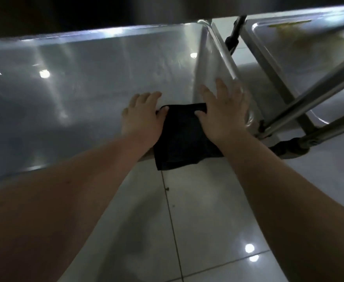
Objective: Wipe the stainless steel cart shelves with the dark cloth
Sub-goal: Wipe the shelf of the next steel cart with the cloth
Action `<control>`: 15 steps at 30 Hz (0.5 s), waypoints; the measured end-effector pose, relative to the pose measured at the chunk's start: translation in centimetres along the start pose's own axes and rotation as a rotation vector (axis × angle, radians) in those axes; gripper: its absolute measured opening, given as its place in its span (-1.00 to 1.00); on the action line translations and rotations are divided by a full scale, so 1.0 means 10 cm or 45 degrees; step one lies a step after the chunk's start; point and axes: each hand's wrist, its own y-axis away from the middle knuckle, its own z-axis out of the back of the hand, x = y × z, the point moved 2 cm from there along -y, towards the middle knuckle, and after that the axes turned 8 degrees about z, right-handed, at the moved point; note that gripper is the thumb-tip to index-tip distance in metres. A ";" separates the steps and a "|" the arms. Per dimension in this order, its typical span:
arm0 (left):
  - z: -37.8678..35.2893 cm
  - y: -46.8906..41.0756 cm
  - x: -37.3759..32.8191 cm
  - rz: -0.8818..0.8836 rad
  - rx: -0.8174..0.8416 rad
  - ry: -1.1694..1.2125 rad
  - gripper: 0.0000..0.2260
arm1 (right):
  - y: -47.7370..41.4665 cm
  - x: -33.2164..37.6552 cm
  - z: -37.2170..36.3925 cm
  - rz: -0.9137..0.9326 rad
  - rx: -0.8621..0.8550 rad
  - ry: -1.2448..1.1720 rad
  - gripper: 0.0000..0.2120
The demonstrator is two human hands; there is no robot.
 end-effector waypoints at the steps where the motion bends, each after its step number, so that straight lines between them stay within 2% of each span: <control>1: -0.07 0.01 0.12 0.040 0.002 -0.085 -0.56 | 0.03 0.09 -0.15 0.025 0.048 -0.041 -0.41; 5: -0.20 0.02 0.41 0.138 0.047 -0.258 -0.52 | 0.41 0.32 -0.53 0.178 0.031 -0.048 -0.40; 9: -0.24 0.02 0.42 0.140 0.023 -0.341 -0.53 | 0.35 0.25 -0.58 0.154 0.213 -0.007 -0.29; 15: -0.27 0.02 0.44 0.147 0.011 -0.331 -0.52 | -0.83 0.07 -0.54 0.086 0.256 -0.038 -0.35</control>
